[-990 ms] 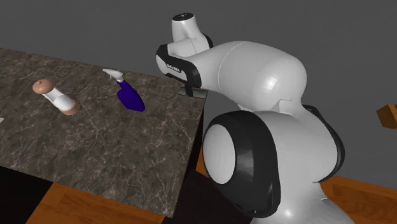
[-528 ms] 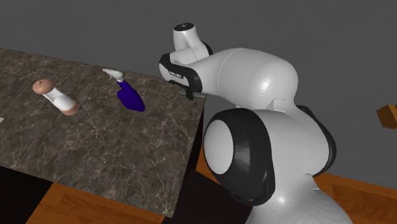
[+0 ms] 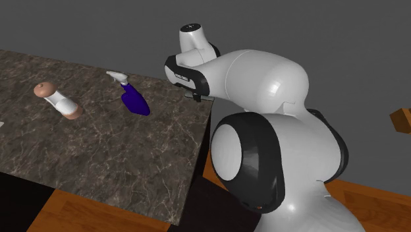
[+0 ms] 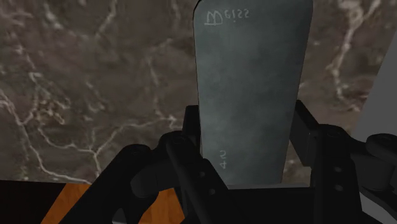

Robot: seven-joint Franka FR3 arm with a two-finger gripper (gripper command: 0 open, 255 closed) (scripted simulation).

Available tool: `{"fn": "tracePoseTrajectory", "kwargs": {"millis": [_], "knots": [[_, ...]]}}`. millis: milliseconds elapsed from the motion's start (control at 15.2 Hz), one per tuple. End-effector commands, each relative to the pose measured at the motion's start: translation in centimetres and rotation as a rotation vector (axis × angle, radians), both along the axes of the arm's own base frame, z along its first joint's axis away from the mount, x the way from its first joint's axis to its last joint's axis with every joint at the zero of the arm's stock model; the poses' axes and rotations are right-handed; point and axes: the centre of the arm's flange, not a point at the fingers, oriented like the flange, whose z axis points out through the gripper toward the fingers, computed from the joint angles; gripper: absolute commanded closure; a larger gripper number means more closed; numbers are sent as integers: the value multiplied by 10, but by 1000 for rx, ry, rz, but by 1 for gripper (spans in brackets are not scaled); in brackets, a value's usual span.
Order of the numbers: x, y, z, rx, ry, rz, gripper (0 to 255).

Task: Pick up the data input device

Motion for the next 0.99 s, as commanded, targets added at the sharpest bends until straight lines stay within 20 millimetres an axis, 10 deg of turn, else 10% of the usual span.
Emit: {"fn": "tracePoseTrajectory", "kwargs": {"millis": [0, 924], "knots": [[-1, 0, -3, -3, 5, 0, 255], [-1, 0, 66, -3, 5, 0, 255]]}}
